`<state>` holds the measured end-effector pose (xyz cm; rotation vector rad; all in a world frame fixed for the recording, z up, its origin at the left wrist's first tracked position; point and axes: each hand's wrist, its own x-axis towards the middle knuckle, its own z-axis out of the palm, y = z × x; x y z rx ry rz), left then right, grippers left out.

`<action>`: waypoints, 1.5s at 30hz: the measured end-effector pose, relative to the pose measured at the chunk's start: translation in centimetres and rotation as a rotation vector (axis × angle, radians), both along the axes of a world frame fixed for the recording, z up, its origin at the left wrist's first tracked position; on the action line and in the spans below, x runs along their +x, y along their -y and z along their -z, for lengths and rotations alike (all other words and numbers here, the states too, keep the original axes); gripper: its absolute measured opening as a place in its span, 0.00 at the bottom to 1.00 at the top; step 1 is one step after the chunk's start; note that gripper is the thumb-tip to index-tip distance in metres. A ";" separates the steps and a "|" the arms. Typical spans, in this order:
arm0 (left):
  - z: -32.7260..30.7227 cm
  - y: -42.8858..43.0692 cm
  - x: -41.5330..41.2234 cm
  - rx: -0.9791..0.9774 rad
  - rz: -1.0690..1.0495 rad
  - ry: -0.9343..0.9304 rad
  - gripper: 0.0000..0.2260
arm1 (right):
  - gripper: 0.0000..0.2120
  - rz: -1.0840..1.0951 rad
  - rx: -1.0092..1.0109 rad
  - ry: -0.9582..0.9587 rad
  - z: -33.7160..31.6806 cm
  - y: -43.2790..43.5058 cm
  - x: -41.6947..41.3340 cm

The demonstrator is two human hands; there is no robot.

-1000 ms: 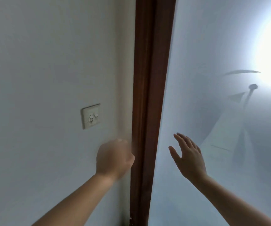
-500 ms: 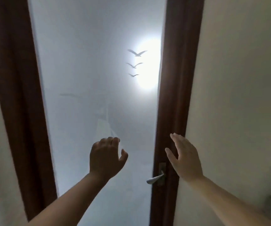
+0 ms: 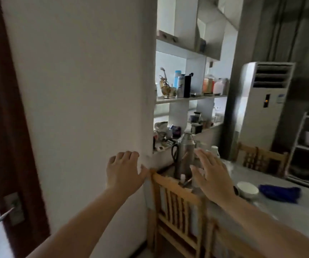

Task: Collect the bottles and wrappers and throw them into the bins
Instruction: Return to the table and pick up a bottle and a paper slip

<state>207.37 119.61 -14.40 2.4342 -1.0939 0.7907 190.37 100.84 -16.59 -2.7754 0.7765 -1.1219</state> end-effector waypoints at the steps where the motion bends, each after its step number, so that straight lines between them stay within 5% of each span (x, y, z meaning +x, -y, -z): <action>1: 0.0 2.6 -2.0 -0.008 0.046 -0.005 0.15 | 0.26 0.040 0.008 0.007 0.0 1.9 -2.6; 13: 0.7 27.8 -21.1 -0.003 0.597 0.033 0.18 | 0.25 0.476 0.074 0.030 1.3 16.9 -26.8; 21: 2.7 41.4 -27.9 0.041 0.858 0.009 0.17 | 0.26 0.694 0.114 -0.050 3.3 26.1 -34.8; 33: 9.6 56.5 -26.6 0.267 0.877 -0.043 0.21 | 0.28 0.853 0.280 -0.207 9.5 37.5 -38.2; 45: 22.8 62.6 -25.6 0.764 0.686 0.045 0.20 | 0.29 0.870 0.659 -0.267 23.0 44.7 -41.1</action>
